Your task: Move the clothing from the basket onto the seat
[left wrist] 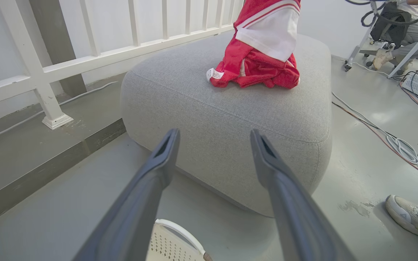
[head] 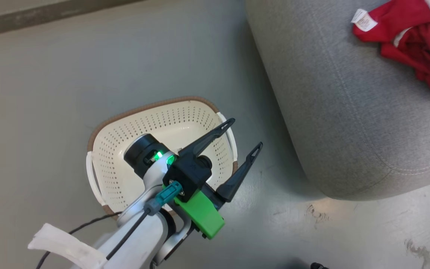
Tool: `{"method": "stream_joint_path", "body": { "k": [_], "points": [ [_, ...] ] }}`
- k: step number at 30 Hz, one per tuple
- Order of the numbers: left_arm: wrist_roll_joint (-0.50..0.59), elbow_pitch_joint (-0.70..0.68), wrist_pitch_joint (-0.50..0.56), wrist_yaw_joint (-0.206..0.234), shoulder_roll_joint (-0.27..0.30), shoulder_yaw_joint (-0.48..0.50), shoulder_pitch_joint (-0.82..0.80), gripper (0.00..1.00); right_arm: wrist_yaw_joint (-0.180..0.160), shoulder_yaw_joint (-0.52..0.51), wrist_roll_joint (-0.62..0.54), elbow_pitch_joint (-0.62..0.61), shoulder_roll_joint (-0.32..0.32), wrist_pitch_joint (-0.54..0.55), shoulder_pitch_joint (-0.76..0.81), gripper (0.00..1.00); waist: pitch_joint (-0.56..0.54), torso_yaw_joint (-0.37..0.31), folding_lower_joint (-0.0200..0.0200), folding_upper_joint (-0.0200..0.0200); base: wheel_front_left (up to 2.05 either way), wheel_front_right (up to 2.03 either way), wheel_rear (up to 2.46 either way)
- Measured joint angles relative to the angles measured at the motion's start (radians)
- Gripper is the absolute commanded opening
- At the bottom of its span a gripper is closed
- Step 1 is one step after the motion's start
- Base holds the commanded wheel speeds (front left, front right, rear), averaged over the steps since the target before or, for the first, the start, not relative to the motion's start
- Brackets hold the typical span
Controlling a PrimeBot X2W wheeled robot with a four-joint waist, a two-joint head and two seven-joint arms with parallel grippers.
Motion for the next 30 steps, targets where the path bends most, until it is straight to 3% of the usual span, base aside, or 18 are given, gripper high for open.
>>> {"method": "stream_joint_path", "body": {
  "k": [10, 15, 16, 17, 18, 19, 30],
  "points": [
    [0.003, 0.009, -0.001, -0.005, 0.007, 0.001, -0.019, 1.00, -0.007, 0.001, 0.042, 0.162, 0.089, 0.008, 0.055, 0.00, 0.042, 0.016, 0.0001, 0.0000, 0.00, 0.00, 0.00],
    [0.003, 0.017, -0.006, -0.009, 0.007, 0.000, -0.025, 1.00, 0.002, 0.004, 0.053, 0.196, 0.101, 0.009, 0.054, 0.00, 0.041, 0.016, 0.0000, 0.0000, 0.00, 0.00, 0.00],
    [0.003, 0.019, -0.007, -0.009, 0.007, 0.000, -0.028, 1.00, 0.002, 0.004, 0.053, 0.200, 0.101, 0.008, 0.053, 0.07, 0.040, 0.016, 0.0001, 0.0000, 0.00, 0.00, 0.00],
    [0.003, 0.024, -0.010, -0.009, 0.007, 0.000, -0.031, 1.00, 0.003, 0.005, 0.053, 0.203, 0.102, 0.007, 0.052, 0.44, 0.039, 0.015, 0.0001, 0.0000, 0.00, 0.00, 0.00],
    [0.003, 0.031, -0.016, -0.009, 0.007, 0.001, -0.033, 1.00, 0.005, 0.007, 0.052, 0.208, 0.104, 0.007, 0.052, 0.93, 0.037, 0.015, 0.0000, 0.0000, 0.00, 0.00, 0.00],
    [0.002, 0.035, -0.018, -0.009, 0.007, 0.001, -0.033, 1.00, 0.005, 0.007, 0.051, 0.213, 0.106, 0.007, 0.051, 1.00, 0.034, 0.015, 0.0000, 0.0000, 0.00, 0.00, 0.00],
    [-0.006, 0.068, -0.055, -0.012, 0.006, 0.017, -0.033, 1.00, 0.048, 0.056, 0.021, 0.271, 0.121, 0.003, 0.054, 1.00, -0.011, 0.021, 0.0000, 0.0000, 0.00, 0.00, 0.00]
  ]
}}
